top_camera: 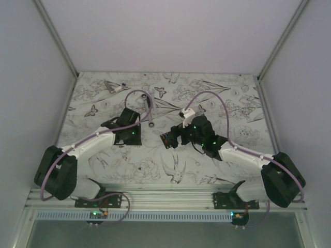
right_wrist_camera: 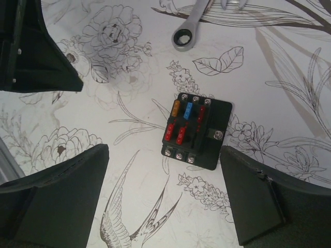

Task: Snap on the fuse box
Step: Pick up the fuse from the center of the board.

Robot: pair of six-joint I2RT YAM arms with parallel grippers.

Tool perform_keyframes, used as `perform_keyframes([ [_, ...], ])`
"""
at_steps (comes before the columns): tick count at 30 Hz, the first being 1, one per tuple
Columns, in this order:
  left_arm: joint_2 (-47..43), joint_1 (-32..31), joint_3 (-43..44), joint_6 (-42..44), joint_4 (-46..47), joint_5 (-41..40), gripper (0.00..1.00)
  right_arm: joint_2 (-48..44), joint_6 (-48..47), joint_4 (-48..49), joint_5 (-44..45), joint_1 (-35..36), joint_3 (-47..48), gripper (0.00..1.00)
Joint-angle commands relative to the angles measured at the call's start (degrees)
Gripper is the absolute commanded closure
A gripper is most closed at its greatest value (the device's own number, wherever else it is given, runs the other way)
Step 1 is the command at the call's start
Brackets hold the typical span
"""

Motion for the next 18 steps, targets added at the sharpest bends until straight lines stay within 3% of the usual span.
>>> perform_keyframes([
  [1, -1.5, -1.5, 1.4, -2.8, 2.2, -0.1, 0.78, -0.1, 2.0, 0.9, -4.2, -0.5, 1.8, 0.06],
  [8, -2.5, -5.8, 3.3, -17.8, 4.8, -3.7, 0.81, 0.7, 3.2, 11.0, -5.9, 1.2, -2.0, 0.11],
  [13, -2.7, -9.7, 7.2, -16.9, 4.7, -5.1, 0.79, 1.4, 3.6, 15.4, -7.4, 2.1, -3.5, 0.12],
  [18, -3.1, -10.9, 7.4, -13.2, 4.7, -5.0, 0.79, -0.1, 2.5, 10.2, -7.3, 1.1, -1.7, 0.17],
])
